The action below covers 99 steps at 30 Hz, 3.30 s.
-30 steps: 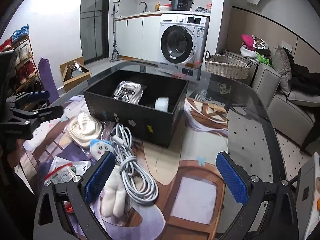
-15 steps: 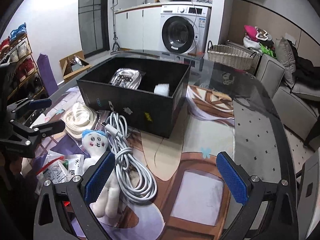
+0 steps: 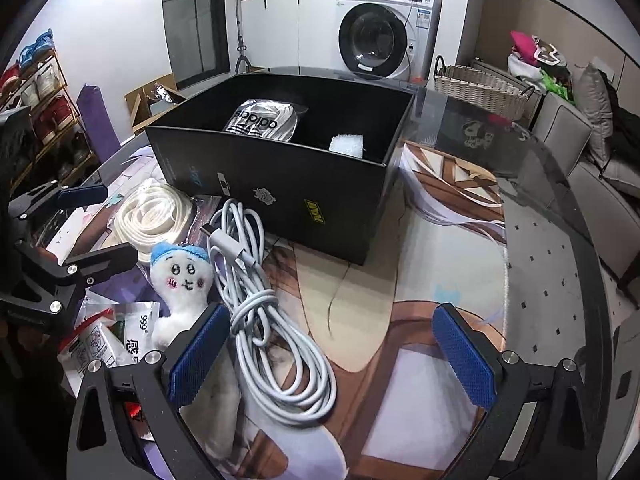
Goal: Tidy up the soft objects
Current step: 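Move the left gripper to the bagged white strap while the right approaches the white cable, then grasp the bagged coiled strap with the left gripper while the right grasps the white cable, then lower the strap and cable into the black box and open both grippers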
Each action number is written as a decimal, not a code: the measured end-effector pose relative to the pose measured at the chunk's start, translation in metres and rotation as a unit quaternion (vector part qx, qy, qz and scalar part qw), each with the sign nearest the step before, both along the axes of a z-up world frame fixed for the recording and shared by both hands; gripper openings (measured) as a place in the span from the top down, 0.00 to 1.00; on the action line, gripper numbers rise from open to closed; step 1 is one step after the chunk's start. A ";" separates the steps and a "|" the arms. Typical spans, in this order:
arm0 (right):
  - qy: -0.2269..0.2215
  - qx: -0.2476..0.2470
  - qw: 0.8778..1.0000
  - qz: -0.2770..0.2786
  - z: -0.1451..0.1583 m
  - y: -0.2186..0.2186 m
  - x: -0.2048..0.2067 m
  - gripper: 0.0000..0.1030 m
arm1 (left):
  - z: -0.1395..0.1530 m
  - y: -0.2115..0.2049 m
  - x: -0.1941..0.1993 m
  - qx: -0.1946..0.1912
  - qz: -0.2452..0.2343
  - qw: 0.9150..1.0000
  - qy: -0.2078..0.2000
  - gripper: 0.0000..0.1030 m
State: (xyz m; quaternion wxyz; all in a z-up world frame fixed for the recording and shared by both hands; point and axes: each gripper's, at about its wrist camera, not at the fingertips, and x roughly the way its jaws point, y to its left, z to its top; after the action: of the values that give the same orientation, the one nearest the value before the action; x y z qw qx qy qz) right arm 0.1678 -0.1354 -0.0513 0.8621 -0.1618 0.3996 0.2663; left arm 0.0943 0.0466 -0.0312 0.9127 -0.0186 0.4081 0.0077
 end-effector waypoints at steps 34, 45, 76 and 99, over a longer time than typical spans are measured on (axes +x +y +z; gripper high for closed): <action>0.023 0.004 0.999 0.027 -0.007 0.004 0.020 0.23 | -0.010 -0.001 0.024 -0.016 -0.018 0.999 0.043 0.01; 0.016 0.009 0.999 0.044 -0.006 0.005 0.009 0.48 | -0.005 -0.010 0.016 -0.007 -0.047 0.999 0.019 0.40; -0.014 0.022 0.999 0.029 0.016 -0.021 -0.023 0.50 | 0.019 -0.005 -0.019 -0.001 -0.050 0.999 -0.021 0.78; 0.004 0.013 0.999 0.042 0.013 -0.026 -0.023 0.65 | 0.038 0.000 -0.029 -0.018 -0.043 0.997 -0.056 0.80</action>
State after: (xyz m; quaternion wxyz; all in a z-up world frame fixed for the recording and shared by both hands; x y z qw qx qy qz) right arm 0.1450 -0.1610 -0.0387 0.8506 -0.1665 0.3921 0.3083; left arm 0.0651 0.0464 0.0071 0.9331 -0.0178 0.3571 -0.0397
